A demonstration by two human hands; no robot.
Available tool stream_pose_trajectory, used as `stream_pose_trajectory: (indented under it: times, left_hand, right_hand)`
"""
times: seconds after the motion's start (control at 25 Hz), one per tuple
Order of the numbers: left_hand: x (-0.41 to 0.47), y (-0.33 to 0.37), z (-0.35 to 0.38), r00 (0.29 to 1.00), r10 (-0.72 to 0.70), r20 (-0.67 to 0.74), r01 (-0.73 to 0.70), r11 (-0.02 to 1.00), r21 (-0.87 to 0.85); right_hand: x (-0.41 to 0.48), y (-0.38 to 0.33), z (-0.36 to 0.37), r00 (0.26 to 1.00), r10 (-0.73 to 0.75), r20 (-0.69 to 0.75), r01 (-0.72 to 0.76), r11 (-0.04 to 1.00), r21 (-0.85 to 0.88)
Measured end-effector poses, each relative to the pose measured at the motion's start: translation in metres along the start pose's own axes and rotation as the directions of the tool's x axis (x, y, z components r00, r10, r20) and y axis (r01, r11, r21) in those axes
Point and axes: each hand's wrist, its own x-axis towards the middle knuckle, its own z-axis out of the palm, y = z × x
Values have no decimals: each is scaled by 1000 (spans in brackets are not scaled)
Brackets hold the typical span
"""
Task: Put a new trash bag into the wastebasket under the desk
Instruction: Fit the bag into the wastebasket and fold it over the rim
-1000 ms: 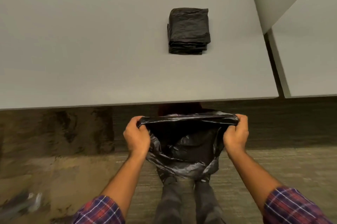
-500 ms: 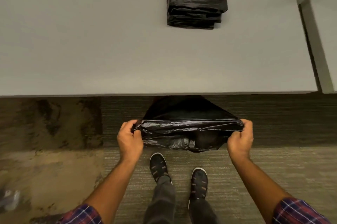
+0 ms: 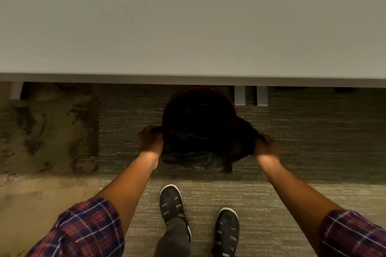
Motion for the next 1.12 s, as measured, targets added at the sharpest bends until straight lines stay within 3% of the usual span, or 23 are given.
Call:
stream_pose_trajectory:
  times: [0.16,0.28,0.44,0.56,0.76,0.84,1.0,1.12]
  left_hand:
    - [46,-13,21,992,-92,90,111,965,-236]
    - [56,-25,29,988,-112,107,133,968,-213]
    - [40,-33,26,991,-92,98,115,957,-265]
    - [16,-44,22,970,-237,54,243,937,-251]
    - [-34,-73,20,916,-401,-5,385,884,-265]
    - [-42,-81,19,915,-402,4,392,890,-234]
    - [-44,-77,7,960,-267,-84,255,958,-132]
    - [-33,-59,-8,971,-215,103,232,952,-199]
  right_hand:
    - [36,-19,34,987,87,137,-120,960,254]
    - [45,-19,53,965,103,241,-164,955,247]
    - [34,-1,50,974,88,206,-139,958,249]
    - [19,29,39,979,129,159,-153,978,144]
    - [-7,77,28,963,261,69,-267,957,110]
    - [-12,84,24,961,270,61,-274,959,71]
    - [-14,76,3,998,63,2,-60,971,-231]
    - [-5,56,-20,990,49,135,-51,999,11]
